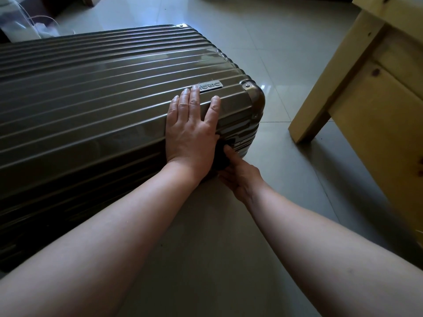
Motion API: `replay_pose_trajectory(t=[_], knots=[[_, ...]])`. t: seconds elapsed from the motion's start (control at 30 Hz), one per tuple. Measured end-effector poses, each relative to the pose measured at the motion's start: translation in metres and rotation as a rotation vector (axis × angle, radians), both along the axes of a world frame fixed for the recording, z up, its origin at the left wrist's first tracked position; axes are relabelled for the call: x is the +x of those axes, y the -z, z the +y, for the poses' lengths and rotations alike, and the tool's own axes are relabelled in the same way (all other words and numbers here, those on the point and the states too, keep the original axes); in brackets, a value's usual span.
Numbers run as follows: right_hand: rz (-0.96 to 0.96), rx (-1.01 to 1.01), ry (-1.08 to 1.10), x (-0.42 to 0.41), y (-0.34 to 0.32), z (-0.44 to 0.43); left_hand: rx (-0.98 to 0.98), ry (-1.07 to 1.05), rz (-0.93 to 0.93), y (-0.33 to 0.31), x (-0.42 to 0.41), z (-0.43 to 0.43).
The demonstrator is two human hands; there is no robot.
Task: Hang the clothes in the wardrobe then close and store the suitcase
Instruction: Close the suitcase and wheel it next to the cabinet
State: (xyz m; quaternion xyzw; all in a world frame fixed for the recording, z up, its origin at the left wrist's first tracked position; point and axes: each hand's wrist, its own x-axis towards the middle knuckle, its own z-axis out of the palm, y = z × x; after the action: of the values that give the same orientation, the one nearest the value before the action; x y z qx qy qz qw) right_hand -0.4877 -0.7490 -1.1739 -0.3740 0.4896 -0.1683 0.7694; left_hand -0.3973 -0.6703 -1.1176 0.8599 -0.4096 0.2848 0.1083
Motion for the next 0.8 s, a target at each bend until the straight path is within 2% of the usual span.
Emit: replay_pose_trajectory(t=[0.2,0.53,0.67,0.8], knots=[[-0.114,0.056,-0.034,0.002,0.004,0.001,-0.011,0.003,-0.011,-0.001,0.0,0.001],[-0.171,0.105,0.0,0.011,0.008,0.003,0.002,0.001,-0.005,0.001,0.003,-0.002],[-0.144,0.074,-0.035,0.01,0.008,-0.001,-0.001,-0.014,-0.045,0.003,0.005,-0.002],[-0.038,-0.027,-0.116,0.01,0.009,-0.007,0.007,-0.009,-0.053,0.005,0.006,-0.002]])
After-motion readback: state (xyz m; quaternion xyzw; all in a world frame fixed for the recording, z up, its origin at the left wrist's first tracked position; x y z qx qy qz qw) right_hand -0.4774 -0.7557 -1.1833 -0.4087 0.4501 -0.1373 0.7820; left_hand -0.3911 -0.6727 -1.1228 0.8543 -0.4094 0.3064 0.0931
